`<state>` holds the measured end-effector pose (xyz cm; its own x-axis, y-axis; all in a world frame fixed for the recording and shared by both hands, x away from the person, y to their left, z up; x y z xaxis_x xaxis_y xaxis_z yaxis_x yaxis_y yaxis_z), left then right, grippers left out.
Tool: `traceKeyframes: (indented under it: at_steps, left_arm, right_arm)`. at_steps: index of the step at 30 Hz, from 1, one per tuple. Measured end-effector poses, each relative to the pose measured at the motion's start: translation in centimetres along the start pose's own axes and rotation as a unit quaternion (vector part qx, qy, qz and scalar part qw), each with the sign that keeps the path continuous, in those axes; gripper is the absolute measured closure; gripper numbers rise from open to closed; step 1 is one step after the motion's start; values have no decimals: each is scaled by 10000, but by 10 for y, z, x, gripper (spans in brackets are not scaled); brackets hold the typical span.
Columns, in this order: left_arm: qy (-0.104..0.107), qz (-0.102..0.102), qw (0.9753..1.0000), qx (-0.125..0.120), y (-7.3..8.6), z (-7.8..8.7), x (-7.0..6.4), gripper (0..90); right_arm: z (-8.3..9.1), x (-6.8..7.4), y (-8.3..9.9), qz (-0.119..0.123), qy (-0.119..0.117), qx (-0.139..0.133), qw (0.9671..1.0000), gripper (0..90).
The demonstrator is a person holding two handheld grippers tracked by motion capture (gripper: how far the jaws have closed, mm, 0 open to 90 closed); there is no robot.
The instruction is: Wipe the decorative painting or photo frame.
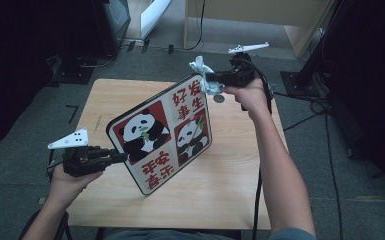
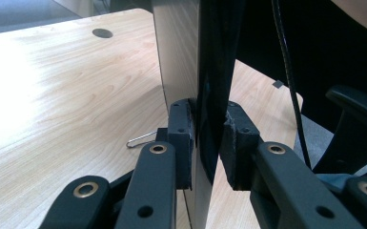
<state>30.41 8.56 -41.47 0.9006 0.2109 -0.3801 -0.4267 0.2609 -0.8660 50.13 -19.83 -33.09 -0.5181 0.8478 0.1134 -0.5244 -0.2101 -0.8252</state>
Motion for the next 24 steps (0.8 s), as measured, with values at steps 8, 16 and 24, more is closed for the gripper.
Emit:
traceKeyframes:
  at_steps: [8,16,24]
  left_arm:
    - [-4,-2,10000,7,0,0,0,768]
    - [-3,-10,10000,11,0,0,0,767]
    - [-5,-12,10000,12,0,0,0,768]
  right_arm:
    - [-3,-2,11,-91,-116,-12,9999,795]
    - [-7,-4,23,-56,-131,44,9999,795]
    - [-12,-6,36,-49,-145,174,9997,795]
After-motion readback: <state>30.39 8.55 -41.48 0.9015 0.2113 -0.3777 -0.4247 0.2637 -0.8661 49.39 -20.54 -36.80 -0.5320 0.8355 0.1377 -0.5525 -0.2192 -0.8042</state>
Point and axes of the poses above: each handheld gripper's, and its own axes: z roughly backward along the jaws, y roughly out of its underside, x roughly to its left, the point moved 10 cm from there along -z, roughly forward along the jaws, and after that the axes turned 15 degrees about y, right-handed, at the moved point
